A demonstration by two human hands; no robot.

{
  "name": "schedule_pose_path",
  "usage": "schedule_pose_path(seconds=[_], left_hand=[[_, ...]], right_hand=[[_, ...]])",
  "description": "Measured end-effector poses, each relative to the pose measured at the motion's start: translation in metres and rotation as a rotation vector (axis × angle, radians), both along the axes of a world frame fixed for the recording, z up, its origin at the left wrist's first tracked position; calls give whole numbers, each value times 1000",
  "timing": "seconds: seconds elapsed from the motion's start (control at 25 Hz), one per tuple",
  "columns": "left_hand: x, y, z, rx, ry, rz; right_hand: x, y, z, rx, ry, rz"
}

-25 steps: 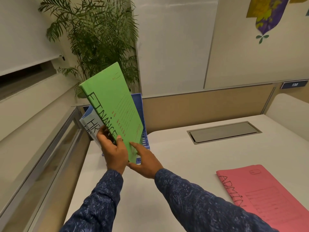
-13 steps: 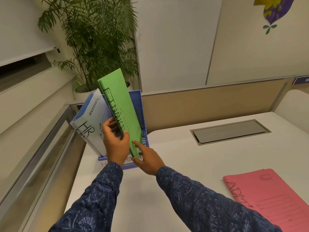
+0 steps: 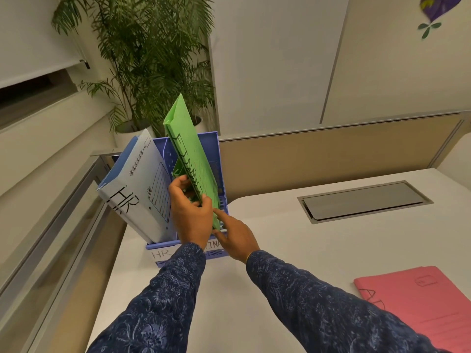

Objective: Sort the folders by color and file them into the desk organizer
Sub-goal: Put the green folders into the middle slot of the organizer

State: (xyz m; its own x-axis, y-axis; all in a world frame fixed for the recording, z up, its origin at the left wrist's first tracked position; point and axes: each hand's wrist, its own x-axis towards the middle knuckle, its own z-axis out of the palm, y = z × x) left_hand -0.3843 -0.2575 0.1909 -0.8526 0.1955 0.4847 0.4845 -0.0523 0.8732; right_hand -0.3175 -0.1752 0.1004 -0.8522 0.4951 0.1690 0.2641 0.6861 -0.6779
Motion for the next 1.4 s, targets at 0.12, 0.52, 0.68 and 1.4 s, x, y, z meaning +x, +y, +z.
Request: schedule_pose_path(seconds=[0.12,0.52,0.68,1.4], left_hand=[[-1,4,-6,-45,26,40],[-11,-9,-28,-144,90,82],[-19,-14,-33,-195,12,83],[-26,-12,-41,-276,-80,-52]], right_hand=[[-3,2,-5,32,8,-20],[-1,4,-9,130,15,-50],[-4,6,-9,137,5,-63],[-14,10,4,235,-83,-152]])
